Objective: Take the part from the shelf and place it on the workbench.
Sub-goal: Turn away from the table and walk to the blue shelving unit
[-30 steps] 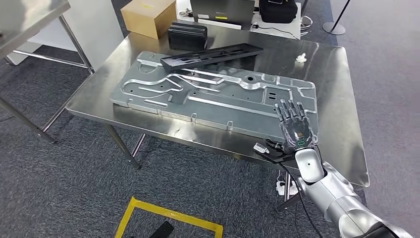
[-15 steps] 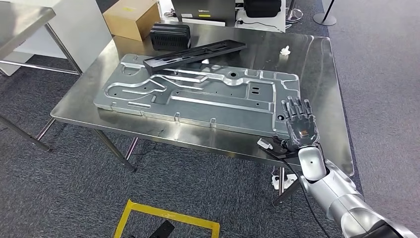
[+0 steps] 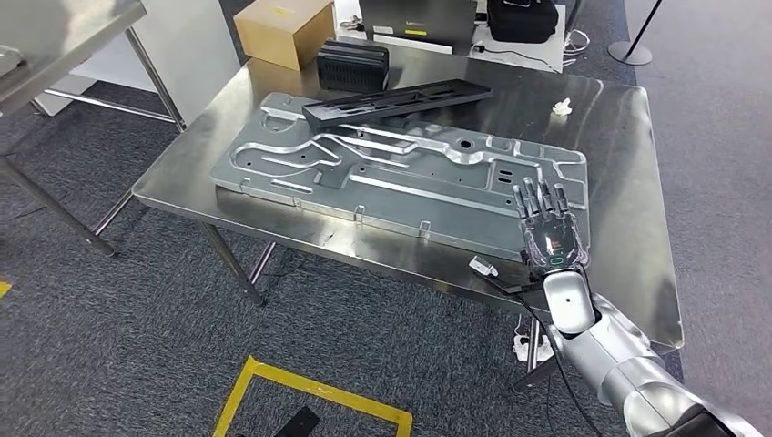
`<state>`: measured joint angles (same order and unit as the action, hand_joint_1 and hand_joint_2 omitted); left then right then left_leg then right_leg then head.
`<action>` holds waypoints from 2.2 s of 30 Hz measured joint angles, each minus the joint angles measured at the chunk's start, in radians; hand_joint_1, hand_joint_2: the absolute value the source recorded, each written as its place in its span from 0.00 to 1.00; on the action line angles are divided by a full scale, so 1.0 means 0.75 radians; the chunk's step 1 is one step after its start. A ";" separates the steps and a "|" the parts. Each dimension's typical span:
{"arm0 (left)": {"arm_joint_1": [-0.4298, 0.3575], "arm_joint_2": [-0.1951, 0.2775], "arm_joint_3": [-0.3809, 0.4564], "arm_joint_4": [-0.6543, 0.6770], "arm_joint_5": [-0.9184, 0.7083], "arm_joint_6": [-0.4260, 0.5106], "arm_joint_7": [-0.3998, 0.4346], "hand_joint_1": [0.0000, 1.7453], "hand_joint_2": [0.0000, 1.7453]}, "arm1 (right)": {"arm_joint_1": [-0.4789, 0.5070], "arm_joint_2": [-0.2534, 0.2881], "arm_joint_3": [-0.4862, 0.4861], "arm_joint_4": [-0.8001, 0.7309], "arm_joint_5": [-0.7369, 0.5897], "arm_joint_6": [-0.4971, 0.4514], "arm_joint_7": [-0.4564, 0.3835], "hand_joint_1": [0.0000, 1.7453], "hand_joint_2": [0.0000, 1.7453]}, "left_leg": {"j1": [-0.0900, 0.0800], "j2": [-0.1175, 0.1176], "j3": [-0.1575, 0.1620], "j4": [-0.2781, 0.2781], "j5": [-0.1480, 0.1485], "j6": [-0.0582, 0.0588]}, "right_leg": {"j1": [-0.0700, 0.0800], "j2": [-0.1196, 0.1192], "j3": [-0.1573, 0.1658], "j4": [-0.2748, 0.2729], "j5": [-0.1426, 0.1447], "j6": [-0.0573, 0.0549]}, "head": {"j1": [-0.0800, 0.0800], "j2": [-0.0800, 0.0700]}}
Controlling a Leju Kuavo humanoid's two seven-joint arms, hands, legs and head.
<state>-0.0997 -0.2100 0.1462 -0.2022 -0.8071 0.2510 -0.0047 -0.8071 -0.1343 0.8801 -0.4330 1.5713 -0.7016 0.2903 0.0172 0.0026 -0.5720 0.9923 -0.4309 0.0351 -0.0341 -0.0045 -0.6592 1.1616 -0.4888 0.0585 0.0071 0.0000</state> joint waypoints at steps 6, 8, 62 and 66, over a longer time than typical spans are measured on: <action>0.004 0.002 0.001 0.000 -0.001 -0.001 -0.003 0.00 0.00 | -0.018 0.000 0.006 -0.001 -0.001 -0.001 -0.007 0.00 0.00 | -0.007 -0.016 -0.024 0.042 -0.022 -0.005 | 0.006 0.012 0.077 -0.169 0.041 -0.039 | -0.001 0.000; 0.004 0.002 0.002 0.000 -0.002 -0.001 -0.004 0.00 0.00 | -0.018 0.001 0.007 -0.001 -0.004 -0.001 -0.024 0.00 0.00 | -0.006 -0.015 -0.022 0.039 -0.019 0.003 | 0.009 0.015 0.077 -0.168 0.042 -0.043 | -0.001 0.000; 0.001 -0.001 0.019 0.000 -0.024 -0.001 -0.003 0.00 0.00 | -0.015 0.000 0.068 0.023 0.000 0.000 0.005 0.00 0.00 | -0.019 -0.137 -0.074 0.051 0.020 0.003 | 0.007 0.096 0.066 -0.121 0.021 -0.037 | -0.001 0.000; 0.004 -0.001 0.019 0.000 -0.026 -0.001 -0.003 0.00 0.00 | -0.017 0.003 0.069 0.024 0.000 0.000 0.003 0.00 0.00 | -0.012 -0.181 -0.096 0.052 0.029 -0.032 | 0.008 0.088 0.084 -0.166 0.028 -0.059 | -0.001 0.000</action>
<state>-0.0966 -0.2109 0.1603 -0.2022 -0.8266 0.2502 -0.0072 -0.8197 -0.1317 0.9318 -0.4150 1.5717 -0.7018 0.2928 0.0083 -0.1330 -0.6439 1.0315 -0.4091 0.0112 -0.0278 0.0614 -0.5958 1.0370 -0.4680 0.0141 0.0064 0.0000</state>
